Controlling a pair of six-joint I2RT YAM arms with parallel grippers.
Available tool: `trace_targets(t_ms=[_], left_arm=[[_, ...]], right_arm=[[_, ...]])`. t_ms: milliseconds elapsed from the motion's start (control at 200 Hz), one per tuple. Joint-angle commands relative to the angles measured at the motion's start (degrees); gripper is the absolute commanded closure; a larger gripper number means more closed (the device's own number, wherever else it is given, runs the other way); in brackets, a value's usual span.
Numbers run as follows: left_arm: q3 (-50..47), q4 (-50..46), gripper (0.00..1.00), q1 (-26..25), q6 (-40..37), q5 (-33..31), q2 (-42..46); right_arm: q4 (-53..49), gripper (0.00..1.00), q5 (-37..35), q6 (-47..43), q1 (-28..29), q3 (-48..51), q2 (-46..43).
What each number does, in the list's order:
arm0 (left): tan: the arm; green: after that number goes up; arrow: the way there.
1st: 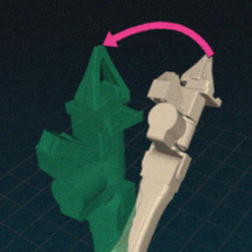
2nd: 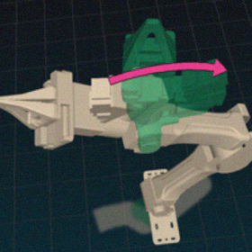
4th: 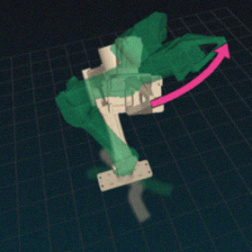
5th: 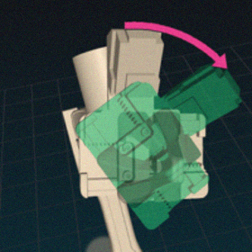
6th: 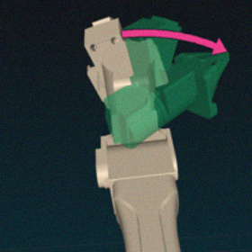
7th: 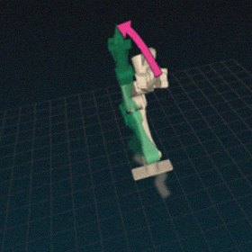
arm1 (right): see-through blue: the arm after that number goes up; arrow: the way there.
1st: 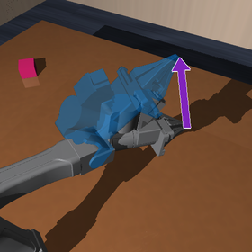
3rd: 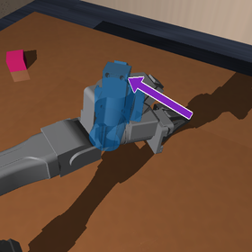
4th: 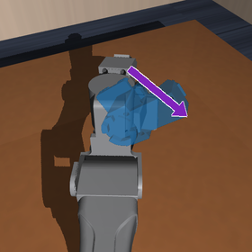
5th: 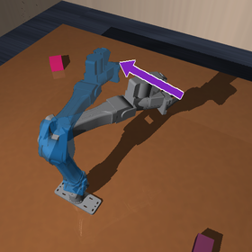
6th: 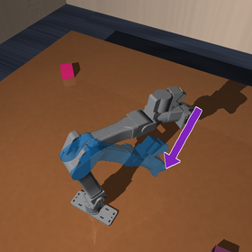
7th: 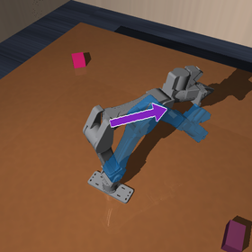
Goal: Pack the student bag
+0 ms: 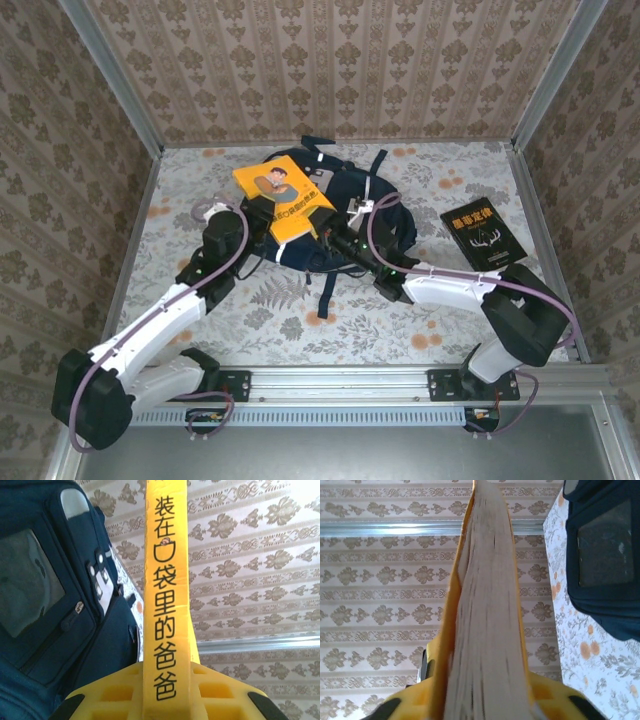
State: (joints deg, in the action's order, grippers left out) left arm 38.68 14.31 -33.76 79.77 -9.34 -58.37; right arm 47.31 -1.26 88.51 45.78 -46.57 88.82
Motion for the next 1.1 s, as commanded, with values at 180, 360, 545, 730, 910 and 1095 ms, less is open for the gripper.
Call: trace_targets(t_ms=[180, 360, 545, 730, 910, 1095], left_arm=[[0.9, -6.1, 0.33, 2.4, -8.8, 6.2, 6.3], [1.5, -16.4, 0.24, 15.0, -13.6, 23.1, 8.8], [-2.8, -7.7, 0.23, 24.4, -8.6, 40.8, 5.1], [0.2, -1.4, 0.22, 21.9, -7.8, 49.3, -0.9], [2.0, -1.9, 0.23, 18.9, -8.6, 46.6, -1.7], [1.9, 1.6, 0.27, 18.6, -7.0, 46.6, -4.2]], right_arm=[[-3.6, 1.0, 4.9, -5.3, -5.1, -1.5, -2.7], [-6.5, 1.0, 22.4, -8.8, -13.5, 0.0, -6.6], [-4.4, 1.0, 35.2, -8.6, -18.9, 2.1, -8.7], [-5.9, 1.0, 38.9, -9.2, -19.7, 2.9, -12.6], [-3.7, 1.0, 39.0, -7.8, -19.7, 5.0, -13.2], [-1.5, 1.0, 39.3, -6.4, -19.7, 6.5, -13.2]])
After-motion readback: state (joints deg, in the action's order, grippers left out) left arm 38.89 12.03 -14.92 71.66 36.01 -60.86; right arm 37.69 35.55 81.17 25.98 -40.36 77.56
